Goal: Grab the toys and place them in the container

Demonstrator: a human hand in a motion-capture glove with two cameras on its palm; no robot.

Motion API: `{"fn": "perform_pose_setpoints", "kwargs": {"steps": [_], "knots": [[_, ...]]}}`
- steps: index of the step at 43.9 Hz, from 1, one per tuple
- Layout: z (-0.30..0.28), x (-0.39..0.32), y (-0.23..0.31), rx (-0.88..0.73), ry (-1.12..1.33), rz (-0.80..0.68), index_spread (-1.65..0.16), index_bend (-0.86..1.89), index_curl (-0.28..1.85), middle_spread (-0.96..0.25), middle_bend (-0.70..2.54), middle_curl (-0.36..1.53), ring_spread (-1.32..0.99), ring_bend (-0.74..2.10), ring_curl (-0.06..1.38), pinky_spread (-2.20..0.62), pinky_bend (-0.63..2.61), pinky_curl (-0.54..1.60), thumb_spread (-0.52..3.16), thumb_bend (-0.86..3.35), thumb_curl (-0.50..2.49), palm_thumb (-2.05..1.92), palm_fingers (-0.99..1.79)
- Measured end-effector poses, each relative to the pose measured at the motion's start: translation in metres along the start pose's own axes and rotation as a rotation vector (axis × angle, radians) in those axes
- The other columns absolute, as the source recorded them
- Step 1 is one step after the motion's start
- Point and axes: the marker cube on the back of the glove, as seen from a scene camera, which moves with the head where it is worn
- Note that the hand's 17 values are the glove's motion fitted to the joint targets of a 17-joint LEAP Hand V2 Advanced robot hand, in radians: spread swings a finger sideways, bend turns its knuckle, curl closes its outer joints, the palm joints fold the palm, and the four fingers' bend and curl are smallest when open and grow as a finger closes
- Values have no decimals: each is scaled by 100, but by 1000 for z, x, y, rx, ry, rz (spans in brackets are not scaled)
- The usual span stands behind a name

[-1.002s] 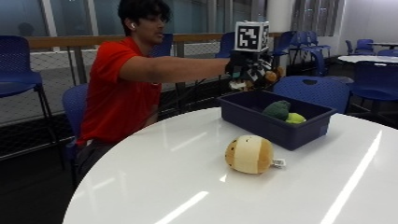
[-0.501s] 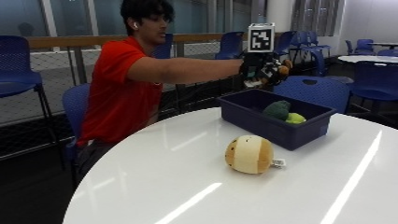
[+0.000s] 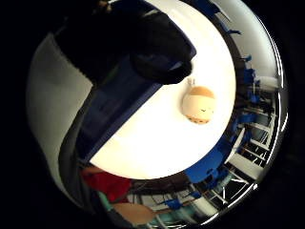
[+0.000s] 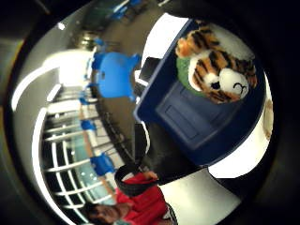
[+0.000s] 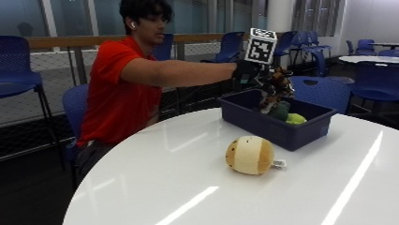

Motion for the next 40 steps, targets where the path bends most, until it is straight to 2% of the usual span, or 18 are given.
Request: {"fn": "perform_pose_setpoints", "kwargs": {"steps": [13,27,40], "knots": [[-24,4,16,131,29,-56,-46,14,58,-11,3,27,6,23,43,6,128,46,112,-6,56,-6,-21],[-29,18,27,154,80,4,-45,17,50,-11,6,18,12,17,41,11,127,43,112,-5,42,-5,-24],[-19,103,36,142,167,264,-39,13,40,-10,8,16,11,13,33,13,122,39,109,-7,34,-7,-32]]}}
